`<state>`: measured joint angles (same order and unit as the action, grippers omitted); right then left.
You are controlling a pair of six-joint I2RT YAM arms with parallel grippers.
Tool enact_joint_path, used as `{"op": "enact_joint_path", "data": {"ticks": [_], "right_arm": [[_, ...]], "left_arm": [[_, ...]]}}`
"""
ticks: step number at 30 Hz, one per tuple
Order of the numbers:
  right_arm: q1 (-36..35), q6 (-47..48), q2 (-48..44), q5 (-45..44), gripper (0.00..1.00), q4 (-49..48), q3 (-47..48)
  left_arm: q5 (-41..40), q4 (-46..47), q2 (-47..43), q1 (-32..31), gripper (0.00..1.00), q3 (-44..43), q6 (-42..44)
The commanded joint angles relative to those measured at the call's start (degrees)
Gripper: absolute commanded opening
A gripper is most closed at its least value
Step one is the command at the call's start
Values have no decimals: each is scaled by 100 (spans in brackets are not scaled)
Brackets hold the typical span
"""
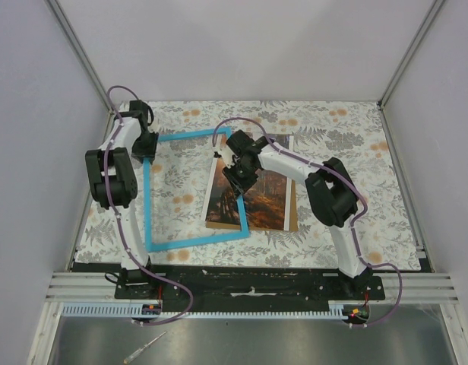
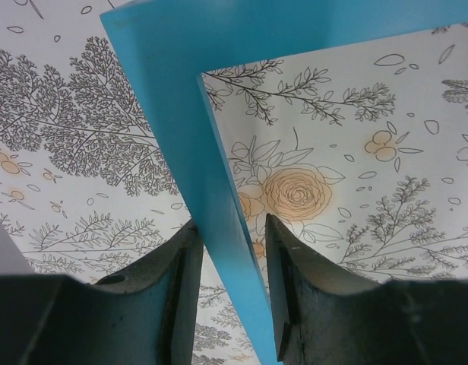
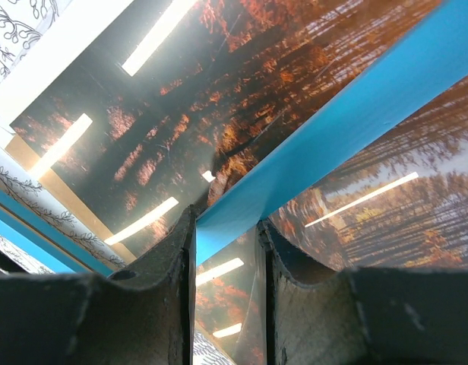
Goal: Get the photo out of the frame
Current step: Place the photo frame item at the center of the board.
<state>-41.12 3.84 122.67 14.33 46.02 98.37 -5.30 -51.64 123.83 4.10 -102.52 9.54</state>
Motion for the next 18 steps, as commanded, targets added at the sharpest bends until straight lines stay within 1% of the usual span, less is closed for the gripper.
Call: {"op": "enact_joint_path", "data": {"ticks": [1,4,6,11,14,17,18], "right_arm": [[-379,645,143,975,1,-304,332],[-388,671,204,1054,4,-287,341],[-388,697,222,1089,10,-278,324],[-388,776,134,1160,41,-269,201],[-388,873,29,1169,56,-278,43],[-379,943,-103,1178,73,-322,-177],[-379,952,-147,1169,77,-365,-247]], "left_arm": [[276,461,176,-181,43,-321,127],[144,567,264,-173,43,-339,127],[47,611,343,-181,43,-374,136],[-261,769,466,-173,44,-400,206],[-392,831,475,-146,44,-392,224],[-550,901,467,-129,45,-392,267],[-638,945,467,-129,45,-400,276]]}}
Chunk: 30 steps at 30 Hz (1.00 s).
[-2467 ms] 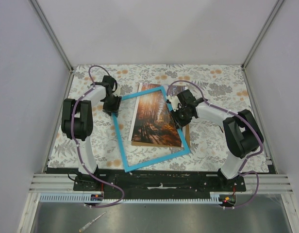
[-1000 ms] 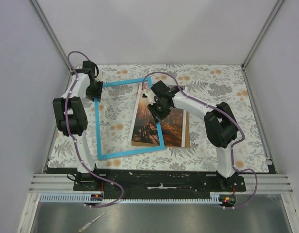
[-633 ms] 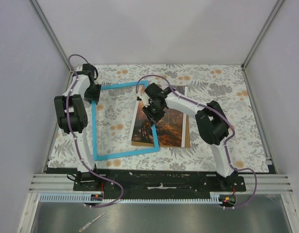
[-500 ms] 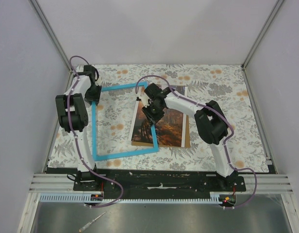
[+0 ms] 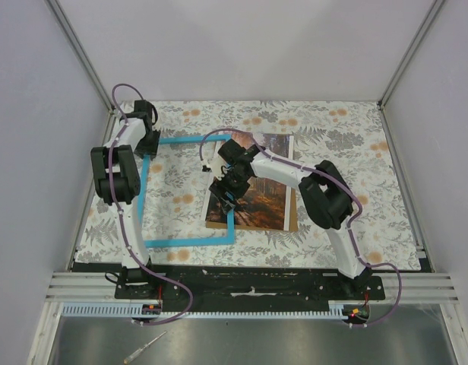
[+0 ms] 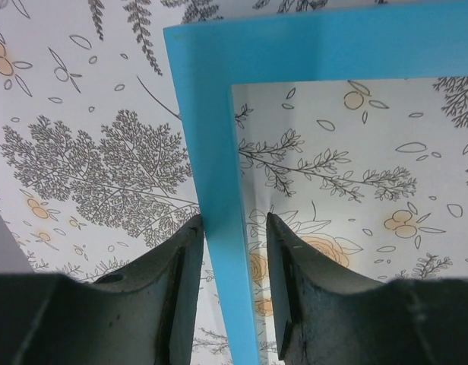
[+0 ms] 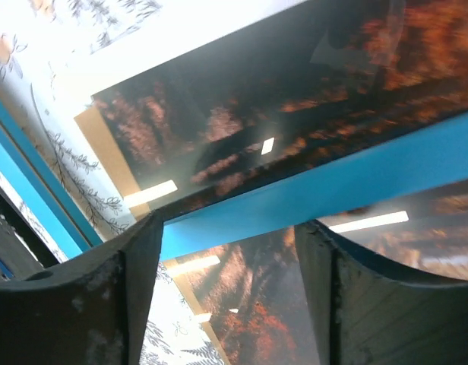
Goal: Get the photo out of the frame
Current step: Place the photo frame item at the center of the board, then adjust the photo frame item at the center of the board.
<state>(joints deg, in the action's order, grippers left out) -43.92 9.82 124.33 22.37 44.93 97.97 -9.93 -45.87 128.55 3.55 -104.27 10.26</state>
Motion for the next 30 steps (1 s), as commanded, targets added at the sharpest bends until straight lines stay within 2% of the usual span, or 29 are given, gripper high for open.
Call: {"op": "enact_joint_path", "data": {"ticks": [1,5,6,10,19,24,30], "right_arm": [[-90,353,-374,382,79,-291,-287],[-47,371,-506,496,88,-335,-454],[-12,371,-541,514,98,-335,-472],[59,362,-673,646,98,-327,-498],[313,546,-1358,637,98,-335,-946],[621,635,-1587,663,98,-414,-1421],[885,644,-1640,628,98,-643,-1957]], "left_arm": [[-210,403,-14,-65,46,-225,222],[-360,447,-14,-39,47,-243,266],[-395,456,-23,-30,48,-243,275],[-536,508,-41,-4,50,-234,283],[-528,535,-295,111,63,-112,371],[-264,544,-752,119,70,292,406],[-17,526,-1340,119,72,1091,494]]}}
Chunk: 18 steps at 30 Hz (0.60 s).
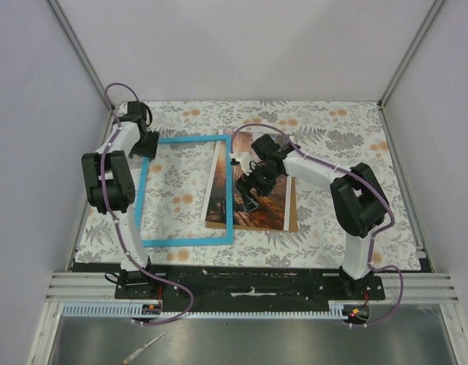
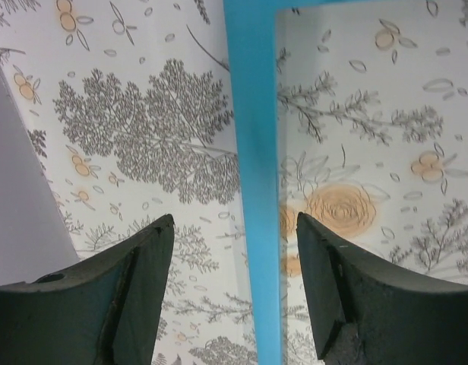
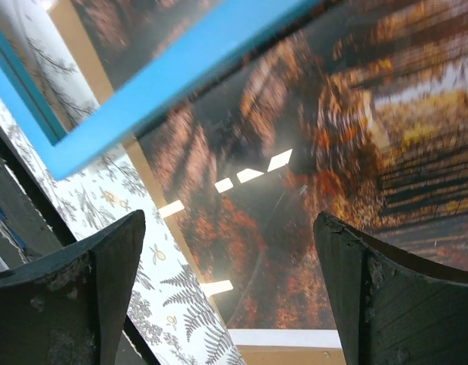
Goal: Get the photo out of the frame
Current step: Adjust the photo frame item at the center of the board.
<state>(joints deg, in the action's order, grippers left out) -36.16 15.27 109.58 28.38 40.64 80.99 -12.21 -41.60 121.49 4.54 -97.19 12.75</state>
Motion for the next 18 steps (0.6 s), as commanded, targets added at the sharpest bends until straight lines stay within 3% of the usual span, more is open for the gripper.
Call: {"op": "enact_joint_path", "data": {"ticks": [1,8,18], "right_arm": [[144,99,-148,1,98,-249,-294],[285,55,28,-69,98,-373,-373],[470,55,292,-131,98,-399,-426]], "left_arm": [[219,100,-705,21,72,498,263],[-88,389,-899,21,72,1166,351],[-686,662,-838,21,72,1228,465]]}}
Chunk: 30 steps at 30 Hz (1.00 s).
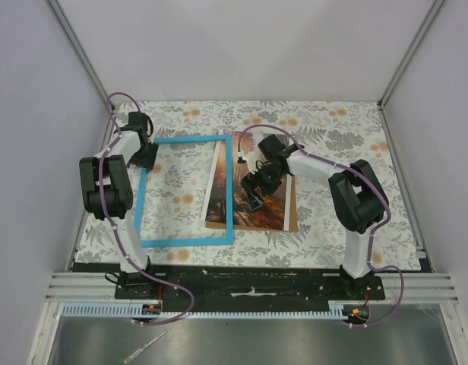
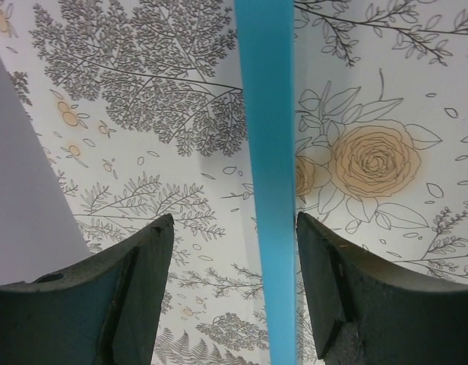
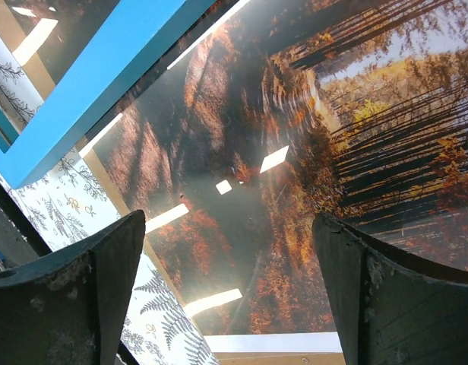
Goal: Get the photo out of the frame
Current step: Adjust the photo frame item at the center of the board.
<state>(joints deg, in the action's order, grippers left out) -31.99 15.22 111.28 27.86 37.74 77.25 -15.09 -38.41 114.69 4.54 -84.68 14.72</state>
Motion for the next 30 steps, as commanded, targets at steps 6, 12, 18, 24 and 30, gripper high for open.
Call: {"op": "enact_joint_path", "data": {"ticks": [6,12,18,24,30], "right_arm": [[70,60,183,-114,98,-109,-52],[87,60,227,-114,98,-109,-44],[96,42,236,-96,98,-109,-52],[96,33,210,-79,98,-117,-61],[105,25,201,-52,98,-117,-61]], "left_arm": [[-723,519,-105,47,72,22,417],[-925,598,-26,91,72,-13,497],[-1101,616,105,179,72,-206,541],[-1207,642,211,302,72,-382,585],[-496,502,-227,302,72,-373,427]]}}
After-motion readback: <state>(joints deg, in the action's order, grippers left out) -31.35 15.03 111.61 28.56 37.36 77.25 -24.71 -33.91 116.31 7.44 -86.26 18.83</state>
